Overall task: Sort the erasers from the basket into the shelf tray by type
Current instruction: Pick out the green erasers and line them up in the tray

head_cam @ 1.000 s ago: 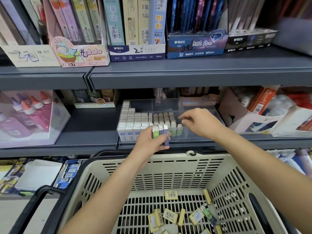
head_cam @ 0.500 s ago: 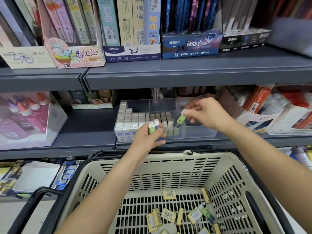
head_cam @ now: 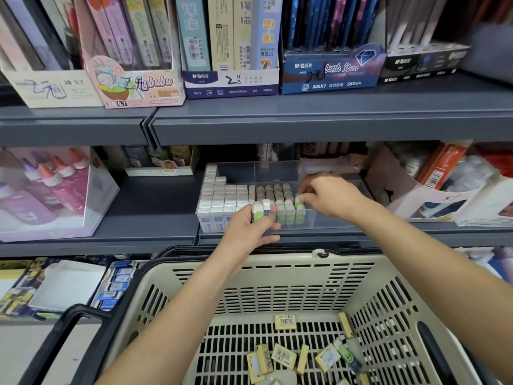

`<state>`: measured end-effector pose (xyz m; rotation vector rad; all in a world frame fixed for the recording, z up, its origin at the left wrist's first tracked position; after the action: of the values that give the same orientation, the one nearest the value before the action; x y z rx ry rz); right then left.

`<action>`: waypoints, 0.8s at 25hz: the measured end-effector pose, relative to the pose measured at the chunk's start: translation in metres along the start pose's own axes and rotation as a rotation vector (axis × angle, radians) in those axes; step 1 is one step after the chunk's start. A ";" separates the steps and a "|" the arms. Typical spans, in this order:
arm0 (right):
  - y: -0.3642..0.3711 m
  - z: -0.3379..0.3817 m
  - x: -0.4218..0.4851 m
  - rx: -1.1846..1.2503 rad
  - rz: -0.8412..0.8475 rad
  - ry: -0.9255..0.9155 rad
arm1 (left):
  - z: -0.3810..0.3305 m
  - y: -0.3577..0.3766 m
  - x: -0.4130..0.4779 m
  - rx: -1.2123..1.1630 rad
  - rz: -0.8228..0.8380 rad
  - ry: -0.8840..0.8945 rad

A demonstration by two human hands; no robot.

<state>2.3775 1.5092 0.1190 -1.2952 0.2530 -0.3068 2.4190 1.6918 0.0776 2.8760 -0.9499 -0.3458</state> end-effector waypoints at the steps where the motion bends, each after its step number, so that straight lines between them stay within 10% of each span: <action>1: 0.002 0.000 0.001 -0.008 0.019 -0.005 | 0.001 0.000 0.000 0.003 0.002 -0.005; 8: 0.000 -0.001 -0.003 -0.031 0.023 -0.052 | 0.003 0.003 0.003 -0.006 0.045 -0.005; 20: -0.028 -0.006 -0.028 0.601 -0.006 -0.084 | 0.000 0.013 0.003 0.074 0.054 0.036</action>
<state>2.3476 1.5073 0.1447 -0.7124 0.0730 -0.3028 2.4141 1.6799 0.0789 2.9050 -1.0544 -0.2593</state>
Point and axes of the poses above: each hand's wrist, its own x-axis towards the middle knuckle, its own y-axis out of the palm, z = x × y, the point moved 1 cm from there along x, towards the middle knuckle, and after that the axes turned 1 degree about -z, right-handed, at the moved point
